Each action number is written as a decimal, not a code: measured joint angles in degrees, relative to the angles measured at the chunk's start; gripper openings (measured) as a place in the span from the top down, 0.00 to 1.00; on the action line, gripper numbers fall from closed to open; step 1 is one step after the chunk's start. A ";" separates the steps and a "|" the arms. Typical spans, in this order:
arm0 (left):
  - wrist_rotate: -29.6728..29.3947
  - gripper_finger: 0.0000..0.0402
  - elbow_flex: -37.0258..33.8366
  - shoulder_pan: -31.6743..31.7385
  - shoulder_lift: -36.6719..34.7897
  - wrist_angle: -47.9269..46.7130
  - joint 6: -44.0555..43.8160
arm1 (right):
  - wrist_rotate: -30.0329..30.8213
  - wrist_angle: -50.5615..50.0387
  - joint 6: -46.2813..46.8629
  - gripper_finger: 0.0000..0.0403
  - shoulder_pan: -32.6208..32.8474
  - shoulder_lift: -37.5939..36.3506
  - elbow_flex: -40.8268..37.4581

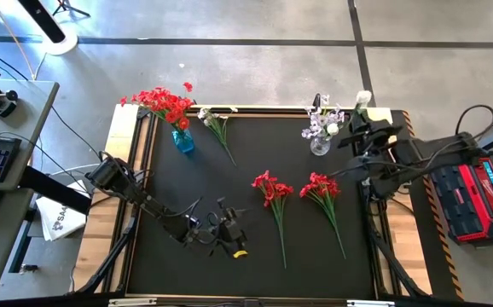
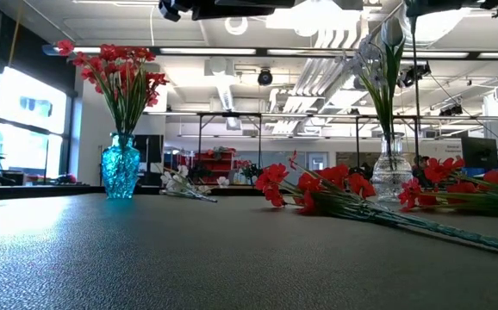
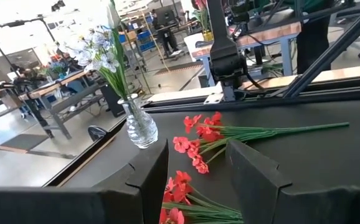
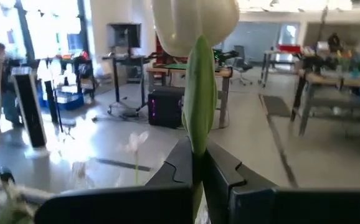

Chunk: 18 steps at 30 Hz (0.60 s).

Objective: Sort flowers into vase by color
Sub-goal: Put the white flower into the transparent vase

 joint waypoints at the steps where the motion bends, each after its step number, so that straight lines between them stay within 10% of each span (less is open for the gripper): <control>1: 0.00 0.63 0.00 0.11 0.00 0.00 0.01 | 0.05 0.23 1.06 1.00 -0.09 -0.08 0.34; 7: 0.01 0.63 0.00 0.88 0.00 0.00 -0.27 | -0.03 7.47 -3.87 1.00 3.90 1.74 0.71; 18: 4.84 0.63 -0.02 1.39 0.00 0.39 -0.91 | -7.77 30.29 -51.98 1.00 0.02 -0.31 0.71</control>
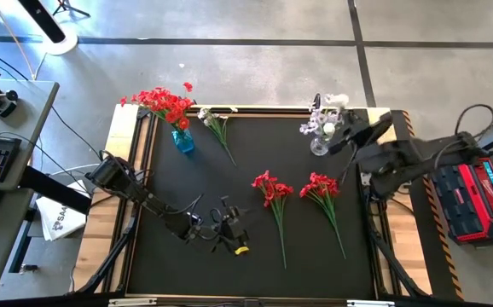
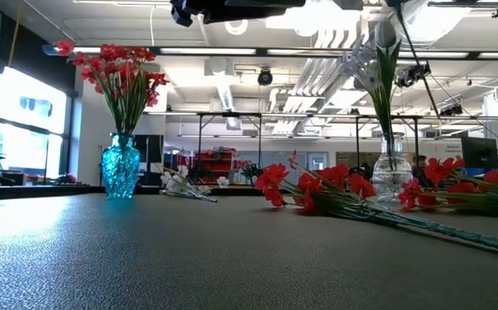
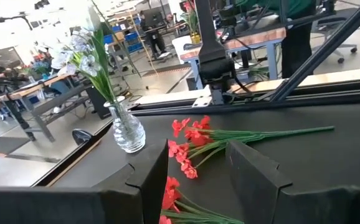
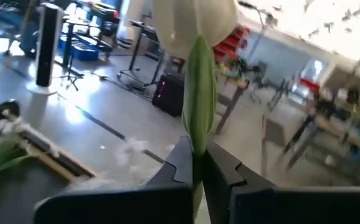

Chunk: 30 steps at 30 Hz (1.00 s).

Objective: Sort flowers into vase by color
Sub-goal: Put the white flower into the transparent vase

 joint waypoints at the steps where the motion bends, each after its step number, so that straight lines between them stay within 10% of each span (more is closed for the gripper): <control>1: 0.02 0.63 0.00 0.00 0.00 0.00 0.01 | -0.93 -0.07 0.76 1.00 -1.35 -1.49 0.00; 5: 0.21 0.63 0.00 0.07 0.00 0.00 0.03 | -7.01 5.00 -1.59 1.00 -5.24 -7.03 -2.29; 10: 1.06 0.63 0.00 0.39 0.00 0.00 0.01 | -29.91 41.15 -22.01 1.00 -9.89 -10.29 -13.42; 13: 1.09 0.63 0.00 0.39 0.00 0.00 -0.03 | -27.72 55.28 -29.39 1.00 -13.58 -9.72 -19.09; 18: 1.17 0.63 0.00 -0.17 0.00 -0.02 -0.49 | -19.81 50.87 -29.14 1.00 -15.95 -11.21 -21.26; 30: 1.16 0.63 0.00 -0.15 0.00 -0.04 -2.02 | -23.80 43.10 -17.63 1.00 -18.31 -14.22 -25.01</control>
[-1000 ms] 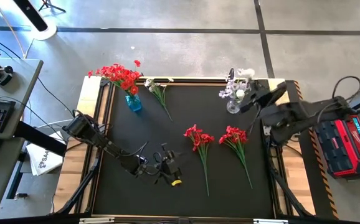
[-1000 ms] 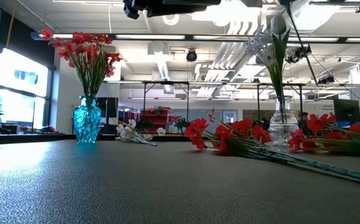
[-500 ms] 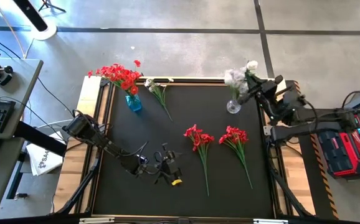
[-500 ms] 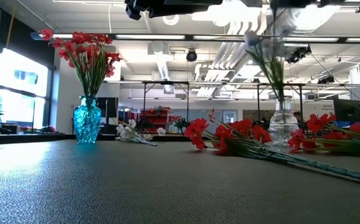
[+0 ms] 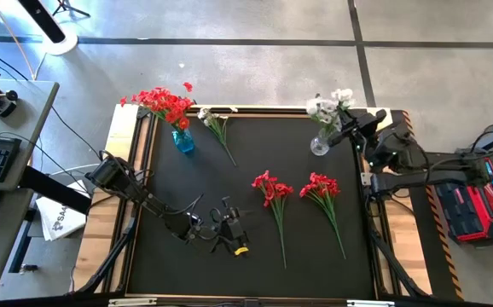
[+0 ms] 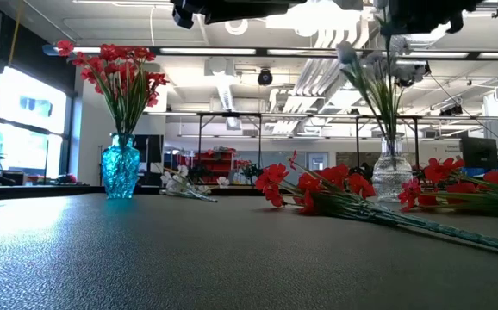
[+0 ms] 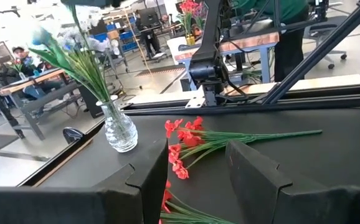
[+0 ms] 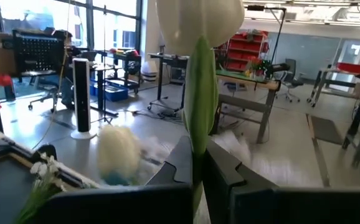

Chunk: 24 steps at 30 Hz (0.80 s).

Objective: Sort flowers into vase by color
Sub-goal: Put the white flower into the transparent vase

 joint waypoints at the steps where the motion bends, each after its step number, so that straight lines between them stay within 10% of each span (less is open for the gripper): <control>1: -0.01 0.63 0.00 0.00 0.00 0.00 -0.03 | -0.42 0.92 0.00 1.00 -0.52 0.08 -1.24; 12: -0.03 0.63 0.00 -0.22 0.00 0.00 -0.55 | -5.60 -2.30 5.04 0.98 -3.61 0.24 -5.25; 24: -11.01 0.63 0.00 -1.06 -2.57 -1.01 -3.97 | -19.42 -40.99 25.65 0.56 -2.23 1.23 16.67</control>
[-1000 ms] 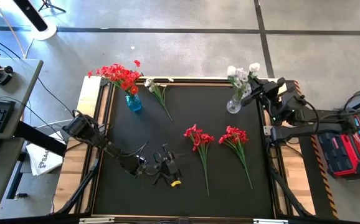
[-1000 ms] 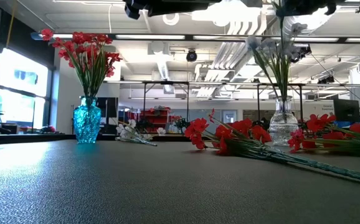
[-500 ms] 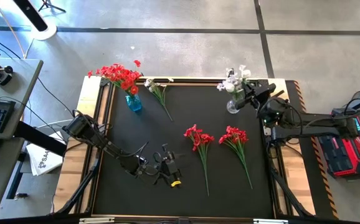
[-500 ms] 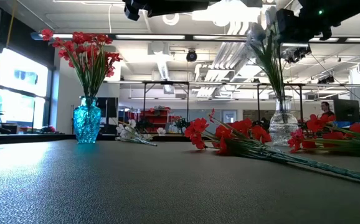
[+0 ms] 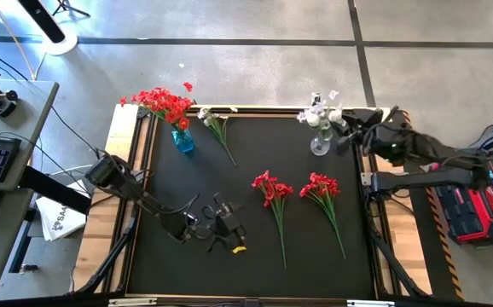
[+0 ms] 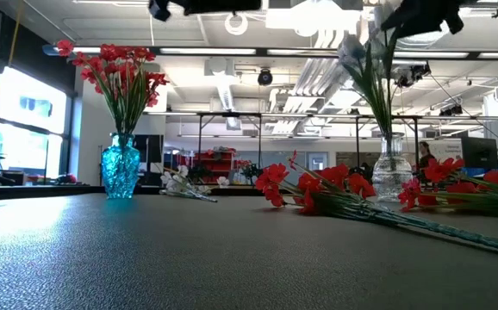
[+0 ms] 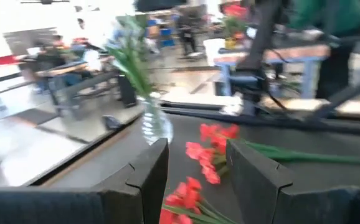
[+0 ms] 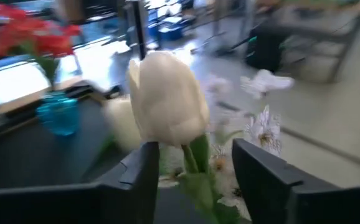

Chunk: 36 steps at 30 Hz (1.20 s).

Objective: Sort flowers into vase by color
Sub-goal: Put the white flower into the transparent vase, then move the white flowers to the center of the table

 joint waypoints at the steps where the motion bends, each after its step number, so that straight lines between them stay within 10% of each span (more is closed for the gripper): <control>1: -1.19 0.63 0.00 -0.10 -0.75 -0.58 -0.20 | -1.55 -1.87 0.81 0.54 0.63 0.49 1.76; 6: -1.11 0.63 0.00 0.19 -6.19 -12.35 -10.41 | -4.88 -1.54 1.90 0.53 8.37 3.35 4.60; 12: 7.01 0.63 0.02 3.81 -12.30 -37.45 -30.83 | 14.72 -10.76 4.97 0.59 15.57 8.06 4.58; 24: 10.96 0.63 0.02 12.49 -12.88 -58.63 -48.83 | 21.97 1.07 -5.67 0.68 25.14 9.93 9.11; 36: 12.84 0.63 0.02 17.99 -12.88 -63.03 -56.99 | -16.66 22.65 -13.04 0.68 25.03 18.42 5.35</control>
